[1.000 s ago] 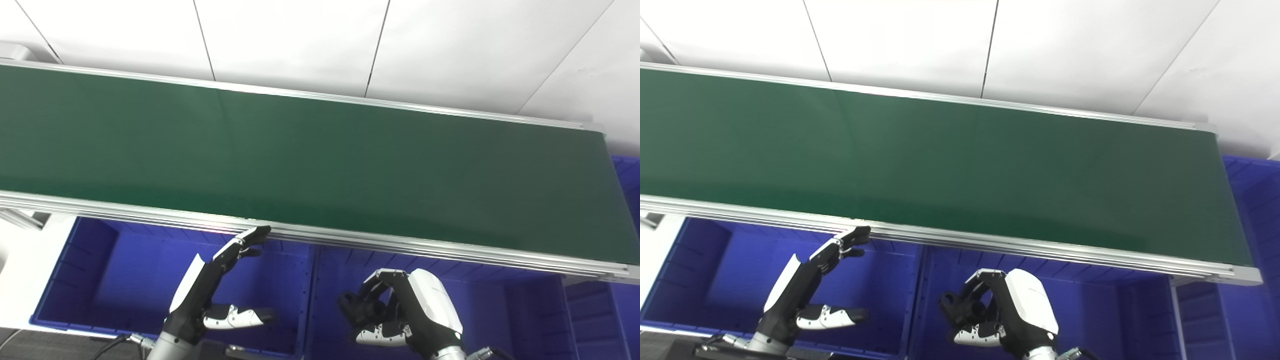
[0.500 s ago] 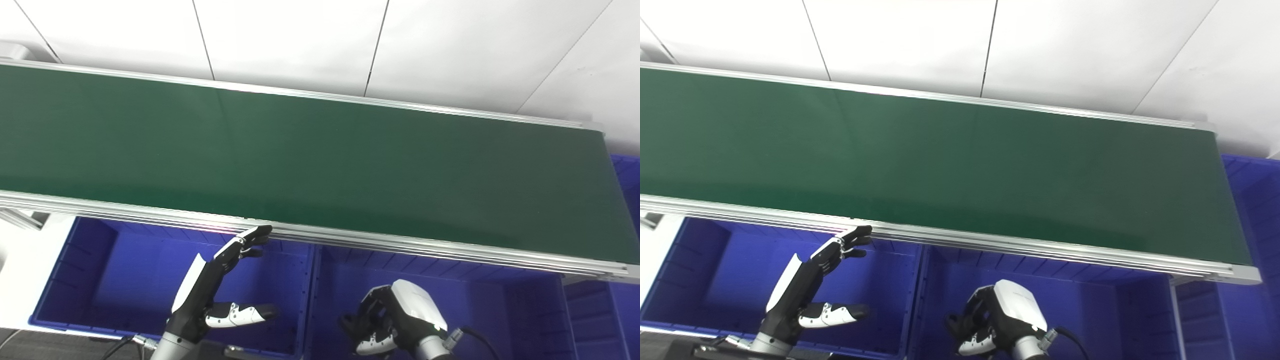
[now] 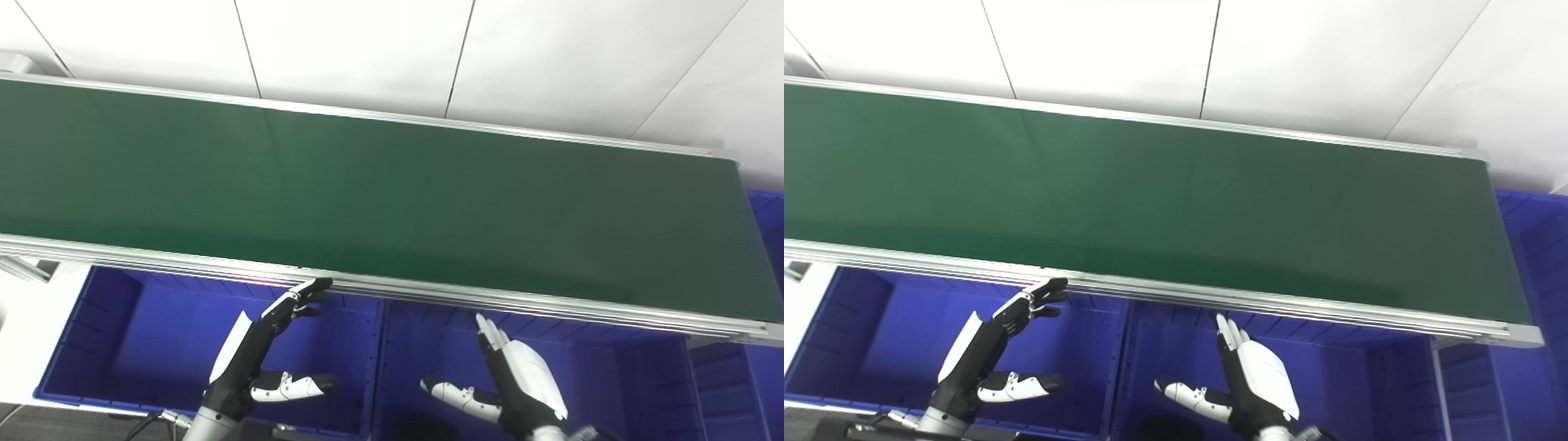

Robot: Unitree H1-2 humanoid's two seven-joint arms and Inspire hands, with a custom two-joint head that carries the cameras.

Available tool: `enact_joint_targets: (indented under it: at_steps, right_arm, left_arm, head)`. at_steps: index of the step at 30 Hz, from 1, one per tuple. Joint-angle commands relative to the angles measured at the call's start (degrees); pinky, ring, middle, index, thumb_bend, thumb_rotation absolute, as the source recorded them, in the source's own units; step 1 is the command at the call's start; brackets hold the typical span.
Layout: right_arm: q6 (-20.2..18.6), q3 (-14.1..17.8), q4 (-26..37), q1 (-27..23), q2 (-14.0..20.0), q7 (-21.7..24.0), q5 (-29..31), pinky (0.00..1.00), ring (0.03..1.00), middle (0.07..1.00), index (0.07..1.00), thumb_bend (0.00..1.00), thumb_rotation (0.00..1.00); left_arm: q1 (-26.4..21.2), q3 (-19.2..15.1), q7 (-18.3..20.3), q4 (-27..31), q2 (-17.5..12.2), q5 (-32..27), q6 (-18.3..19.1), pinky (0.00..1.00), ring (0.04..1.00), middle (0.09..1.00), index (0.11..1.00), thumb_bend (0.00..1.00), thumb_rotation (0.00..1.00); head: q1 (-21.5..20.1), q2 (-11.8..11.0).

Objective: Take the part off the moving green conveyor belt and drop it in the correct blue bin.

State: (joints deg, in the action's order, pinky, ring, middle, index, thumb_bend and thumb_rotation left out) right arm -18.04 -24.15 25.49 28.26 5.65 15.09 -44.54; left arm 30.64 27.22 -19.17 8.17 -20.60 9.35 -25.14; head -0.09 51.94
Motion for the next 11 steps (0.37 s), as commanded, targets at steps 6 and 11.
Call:
enact_joint_targets:
  at_steps: [6, 11]
  right_arm:
    - [15.86, -2.85, 0.69, 6.22, -0.6, -7.8, 13.54, 0.86, 0.96, 1.0, 1.0, 0.84, 0.66]
    - [22.69, -3.18, -3.31, 6.04, 0.43, -9.48, 18.63, 0.84, 0.933, 0.987, 1.0, 0.87, 0.62]
  left_arm:
    - [0.88, -0.87, 0.7, 1.13, 0.07, 0.2, -1.79, 0.75, 0.822, 0.86, 0.835, 0.79, 0.52]
    - [1.03, -1.06, 0.69, 1.13, 0.11, 0.36, -1.77, 0.74, 0.818, 0.86, 0.833, 0.79, 0.52]
  head:
    - [0.24, -0.21]
    - [0.35, -0.45]
